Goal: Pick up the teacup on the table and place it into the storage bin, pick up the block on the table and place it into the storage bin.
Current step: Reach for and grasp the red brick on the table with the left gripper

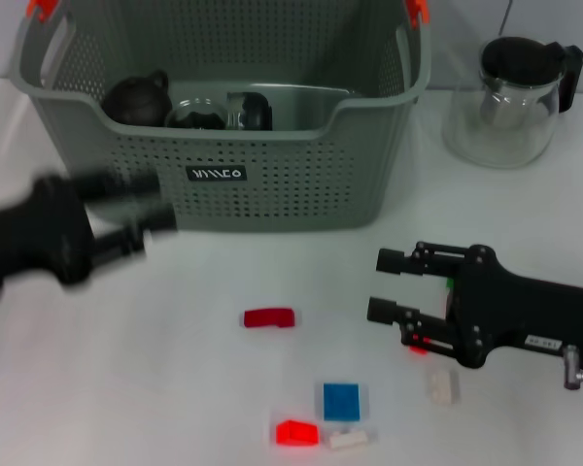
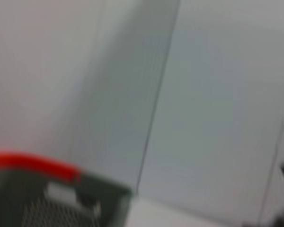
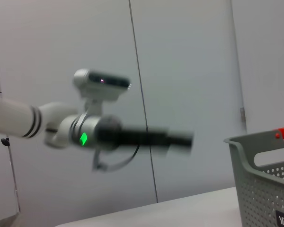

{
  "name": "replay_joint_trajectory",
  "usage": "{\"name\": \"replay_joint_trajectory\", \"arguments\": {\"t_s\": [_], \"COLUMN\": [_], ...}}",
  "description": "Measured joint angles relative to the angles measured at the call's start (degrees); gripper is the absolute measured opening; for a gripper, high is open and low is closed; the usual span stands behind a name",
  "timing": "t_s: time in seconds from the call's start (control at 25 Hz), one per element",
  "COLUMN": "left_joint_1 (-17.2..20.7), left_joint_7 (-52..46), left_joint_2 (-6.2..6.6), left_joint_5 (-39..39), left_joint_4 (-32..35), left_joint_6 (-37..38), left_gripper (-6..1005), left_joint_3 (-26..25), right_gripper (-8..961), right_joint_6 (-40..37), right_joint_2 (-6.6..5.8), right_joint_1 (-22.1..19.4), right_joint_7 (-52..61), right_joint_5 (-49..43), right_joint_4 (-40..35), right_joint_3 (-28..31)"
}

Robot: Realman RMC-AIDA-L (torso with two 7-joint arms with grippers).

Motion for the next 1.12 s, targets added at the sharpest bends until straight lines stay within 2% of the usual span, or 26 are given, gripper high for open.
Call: {"name": "replay_joint_trajectory", "arguments": {"t_s": [0.04,0.08,0.2,0.32,0.48,0.72,1.12], "left_joint_1": [1.6,1.6,3.5,2.9,0.3,-3.3,-4.8], "left_joint_7": [5.1,5.1,13.7,17.1,20.4,26.4,31.3], "left_joint_2": [-1.3,-1.3,-2.72,-2.54,-2.18,-2.37,-2.63], "left_joint_5": [3.1,3.1,6.5,7.1,8.6,9.0,9.0], "left_joint_4": [-0.8,-0.8,-3.3,-7.6,-14.3,-22.9,-26.4], "left_joint_6": [-0.5,-0.5,-2.7,-5.5,-12.2,-22.5,-31.8], "left_gripper": [458,458,458,458,458,458,457], "left_joint_3": [1.1,1.1,4.2,5.0,5.2,6.0,9.6], "right_gripper": [563,563,564,565,564,563,564], "right_joint_6": [0.0,0.1,0.1,0.3,0.7,0.9,0.9], "right_joint_2": [-0.02,-0.07,-0.26,-0.99,-1.22,-1.25,-1.19], "right_joint_1": [-0.1,-0.1,-0.4,-0.8,-1.3,-1.8,-1.8], "right_joint_7": [0.0,0.0,0.0,0.0,0.1,0.1,0.1], "right_joint_5": [0.0,0.0,-0.1,-0.4,-0.6,-0.6,-0.5], "right_joint_4": [0.0,-0.1,-0.2,0.0,0.0,0.0,0.0], "right_joint_3": [0.1,0.3,1.3,1.5,1.5,1.5,1.5]}}
